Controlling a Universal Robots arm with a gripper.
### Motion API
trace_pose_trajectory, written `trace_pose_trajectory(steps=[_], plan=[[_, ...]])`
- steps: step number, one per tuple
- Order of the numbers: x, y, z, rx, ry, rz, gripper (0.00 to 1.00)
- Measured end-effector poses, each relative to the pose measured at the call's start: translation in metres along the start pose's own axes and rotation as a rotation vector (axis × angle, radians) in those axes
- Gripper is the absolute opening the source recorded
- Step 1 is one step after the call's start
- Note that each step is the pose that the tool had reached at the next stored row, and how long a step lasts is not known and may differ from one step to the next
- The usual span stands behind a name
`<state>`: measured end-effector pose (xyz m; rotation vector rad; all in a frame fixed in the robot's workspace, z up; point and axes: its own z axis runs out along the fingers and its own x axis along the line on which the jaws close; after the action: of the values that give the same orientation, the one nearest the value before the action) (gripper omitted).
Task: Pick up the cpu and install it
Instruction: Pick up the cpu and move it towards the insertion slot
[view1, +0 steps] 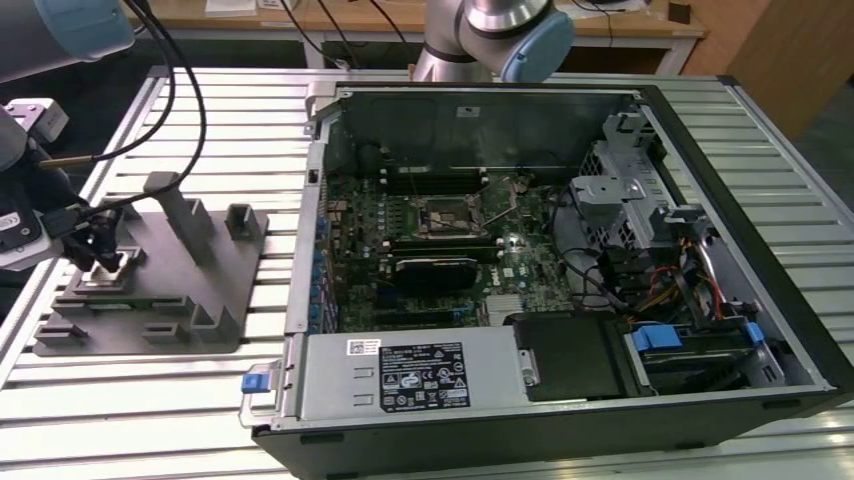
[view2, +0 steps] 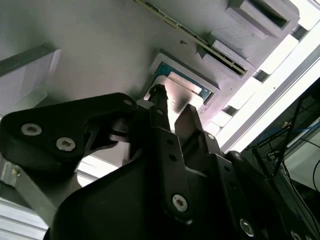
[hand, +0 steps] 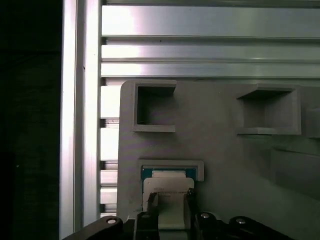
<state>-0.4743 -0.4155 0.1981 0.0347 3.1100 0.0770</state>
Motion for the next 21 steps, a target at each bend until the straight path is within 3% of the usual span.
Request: trace_pose_trajectory(steps=[4, 6, 8, 9, 21], plan=[[0.0, 0.0, 0.0, 0.0, 0.0, 0.0, 0.47], [0.0, 0.0, 0.0, 0.0001, 0.0, 0.0, 0.58], [0.0, 0.0, 0.0, 0.0001, -0.0001, 0.0, 0.58], [0.0, 0.0, 0.0001, 0.0001, 0.0, 0.0, 0.65], [0.0027, 0.0019, 0.0097, -0.0046, -0.0019, -0.003, 0.65]])
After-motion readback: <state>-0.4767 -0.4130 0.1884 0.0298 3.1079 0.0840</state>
